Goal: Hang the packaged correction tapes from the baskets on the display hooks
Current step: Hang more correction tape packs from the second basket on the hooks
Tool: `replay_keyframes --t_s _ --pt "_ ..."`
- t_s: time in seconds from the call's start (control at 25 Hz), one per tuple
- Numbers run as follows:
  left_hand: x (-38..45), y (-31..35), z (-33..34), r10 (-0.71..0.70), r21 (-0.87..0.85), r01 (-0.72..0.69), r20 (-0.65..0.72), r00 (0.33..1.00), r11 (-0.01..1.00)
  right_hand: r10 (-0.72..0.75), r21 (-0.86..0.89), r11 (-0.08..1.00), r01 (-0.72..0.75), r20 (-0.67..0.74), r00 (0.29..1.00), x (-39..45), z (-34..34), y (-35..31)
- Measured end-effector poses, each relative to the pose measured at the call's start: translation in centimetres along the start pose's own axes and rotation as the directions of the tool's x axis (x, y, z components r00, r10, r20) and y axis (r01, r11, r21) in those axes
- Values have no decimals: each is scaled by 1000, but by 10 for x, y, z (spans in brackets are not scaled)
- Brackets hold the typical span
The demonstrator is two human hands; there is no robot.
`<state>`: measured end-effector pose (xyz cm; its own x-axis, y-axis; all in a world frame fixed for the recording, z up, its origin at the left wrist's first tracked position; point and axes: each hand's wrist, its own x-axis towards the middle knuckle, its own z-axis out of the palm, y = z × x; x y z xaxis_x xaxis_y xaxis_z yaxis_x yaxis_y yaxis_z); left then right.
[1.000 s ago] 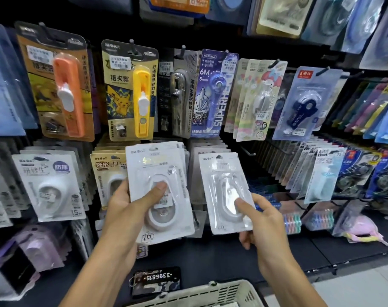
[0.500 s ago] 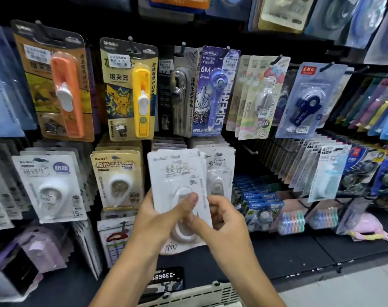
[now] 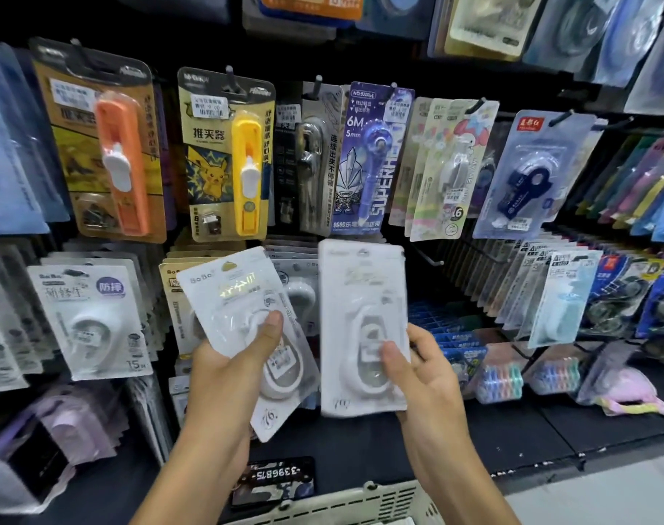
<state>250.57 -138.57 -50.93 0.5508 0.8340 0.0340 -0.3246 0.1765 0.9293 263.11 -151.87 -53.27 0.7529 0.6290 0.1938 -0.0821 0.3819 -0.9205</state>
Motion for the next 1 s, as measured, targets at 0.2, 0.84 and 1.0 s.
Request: replay_keyframes --t_s 0.2,0.84,1.0 --pt "-7 -5 3 -75 97 56 207 975 994 39 -222 975 10 218 975 -2 18 8" --pt "7 -20 23 63 98 -77 132 989 992 -23 -538 824 177 280 960 17 -18 11" --pt "6 -35 42 -67 85 46 261 963 995 117 -325 944 -59 161 980 -7 -28 9"
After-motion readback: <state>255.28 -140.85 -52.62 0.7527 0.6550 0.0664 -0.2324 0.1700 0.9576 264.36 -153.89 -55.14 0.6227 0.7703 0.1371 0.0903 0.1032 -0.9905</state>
